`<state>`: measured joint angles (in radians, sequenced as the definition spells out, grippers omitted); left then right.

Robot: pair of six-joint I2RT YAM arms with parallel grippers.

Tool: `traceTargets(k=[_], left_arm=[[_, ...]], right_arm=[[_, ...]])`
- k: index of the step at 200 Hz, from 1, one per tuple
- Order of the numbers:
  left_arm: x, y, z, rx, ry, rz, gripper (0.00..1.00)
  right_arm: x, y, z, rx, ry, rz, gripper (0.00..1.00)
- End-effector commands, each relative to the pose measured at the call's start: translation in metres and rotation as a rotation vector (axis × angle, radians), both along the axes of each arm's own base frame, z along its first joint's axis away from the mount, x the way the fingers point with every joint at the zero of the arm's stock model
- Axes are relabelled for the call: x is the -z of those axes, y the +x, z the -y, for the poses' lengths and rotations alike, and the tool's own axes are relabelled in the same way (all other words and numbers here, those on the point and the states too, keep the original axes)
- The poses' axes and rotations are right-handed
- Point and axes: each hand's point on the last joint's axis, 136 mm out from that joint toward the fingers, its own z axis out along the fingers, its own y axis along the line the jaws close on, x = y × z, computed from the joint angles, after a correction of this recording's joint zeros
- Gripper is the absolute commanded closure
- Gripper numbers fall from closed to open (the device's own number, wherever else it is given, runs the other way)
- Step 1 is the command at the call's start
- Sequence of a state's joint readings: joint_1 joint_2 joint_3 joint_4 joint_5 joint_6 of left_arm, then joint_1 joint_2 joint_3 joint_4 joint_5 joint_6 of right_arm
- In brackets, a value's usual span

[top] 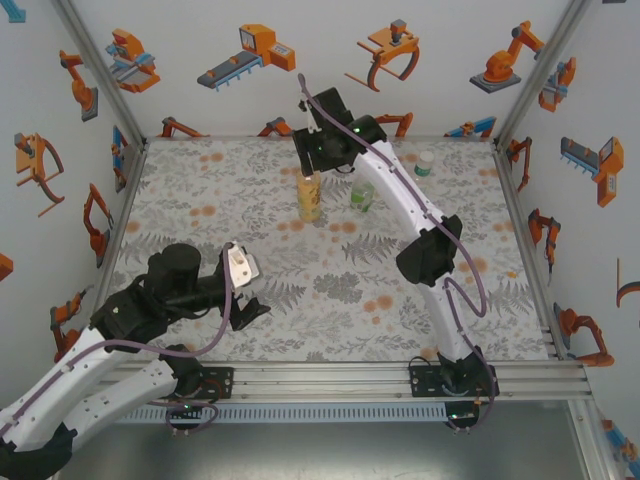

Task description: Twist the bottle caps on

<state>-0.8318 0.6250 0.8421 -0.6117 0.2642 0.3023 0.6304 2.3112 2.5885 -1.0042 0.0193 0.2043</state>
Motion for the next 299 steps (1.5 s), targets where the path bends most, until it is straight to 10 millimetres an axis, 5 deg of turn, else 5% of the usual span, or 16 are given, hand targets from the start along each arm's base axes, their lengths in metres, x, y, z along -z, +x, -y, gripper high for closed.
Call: traceTargets(k=[1,34,52,125,154,182,229,268,299], left_arm=[[-0.001,0.003,0.001,-0.020,-0.021,0.002,0.22],[0.001,0.012,-0.002,-0.068,-0.021,0.027,0.19],[0.003,0.020,-0.006,-0.116,-0.020,0.049,0.01],[0.025,0.073,-0.017,-0.356,0.023,0.099,0.03],[0.038,0.101,-0.033,-0.494,0.048,0.076,0.03],[0.056,0.134,-0.073,-0.722,0.083,0.086,0.03],[0.089,0.163,-0.129,-0.952,0.074,0.068,0.03],[0.118,0.175,-0.164,-1.082,0.038,0.104,0.03],[0.128,0.188,-0.173,-1.111,-0.062,0.111,0.03]], right_arm=[[-0.041,0.000,0.004,-0.005,0.045,0.085,0.39],[-0.067,-0.013,0.018,0.011,0.046,0.111,0.38],[-0.074,-0.022,0.033,0.030,0.010,0.120,0.28],[-0.055,-0.069,0.125,0.180,-0.203,0.156,0.07],[-0.030,-0.082,0.174,0.274,-0.218,0.192,0.02],[0.000,-0.092,0.232,0.413,-0.180,0.216,0.01],[0.066,-0.100,0.312,0.543,-0.181,0.228,0.01],[0.117,-0.101,0.347,0.564,-0.162,0.229,0.01],[0.141,-0.099,0.358,0.588,-0.086,0.298,0.01]])
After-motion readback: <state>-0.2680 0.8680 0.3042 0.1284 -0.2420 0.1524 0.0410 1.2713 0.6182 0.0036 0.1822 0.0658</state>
